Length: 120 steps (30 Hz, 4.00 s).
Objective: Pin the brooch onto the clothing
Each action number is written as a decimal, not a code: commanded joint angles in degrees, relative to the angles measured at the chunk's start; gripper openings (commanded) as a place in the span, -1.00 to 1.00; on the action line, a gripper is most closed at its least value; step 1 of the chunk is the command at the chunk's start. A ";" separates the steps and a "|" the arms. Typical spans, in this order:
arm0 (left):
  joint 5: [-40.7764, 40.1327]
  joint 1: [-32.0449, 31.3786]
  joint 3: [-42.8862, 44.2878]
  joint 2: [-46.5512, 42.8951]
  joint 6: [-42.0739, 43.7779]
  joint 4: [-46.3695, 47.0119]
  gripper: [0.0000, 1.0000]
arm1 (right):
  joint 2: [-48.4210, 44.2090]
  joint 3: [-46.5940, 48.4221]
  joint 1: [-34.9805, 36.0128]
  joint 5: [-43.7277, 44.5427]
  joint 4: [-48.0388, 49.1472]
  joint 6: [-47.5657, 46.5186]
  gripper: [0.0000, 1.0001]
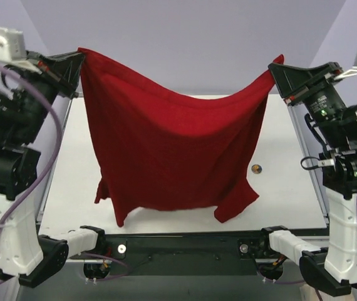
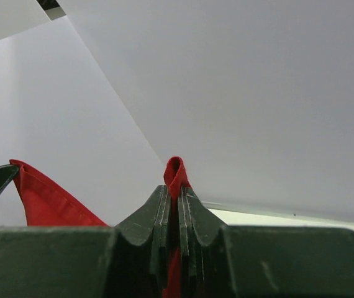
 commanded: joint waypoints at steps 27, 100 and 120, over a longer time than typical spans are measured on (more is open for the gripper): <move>-0.09 5.34 7.74 4.55 -2.00 6.51 -1.00 | 5.02 9.17 0.40 0.60 6.71 -0.33 -1.00; -3.69 9.91 -32.97 49.53 -7.36 51.86 -1.00 | 70.65 9.76 -3.46 -3.00 22.11 -1.12 -1.00; -0.18 13.34 -17.23 59.85 -12.45 44.84 0.93 | 75.61 15.70 -5.48 -2.84 22.54 2.05 0.97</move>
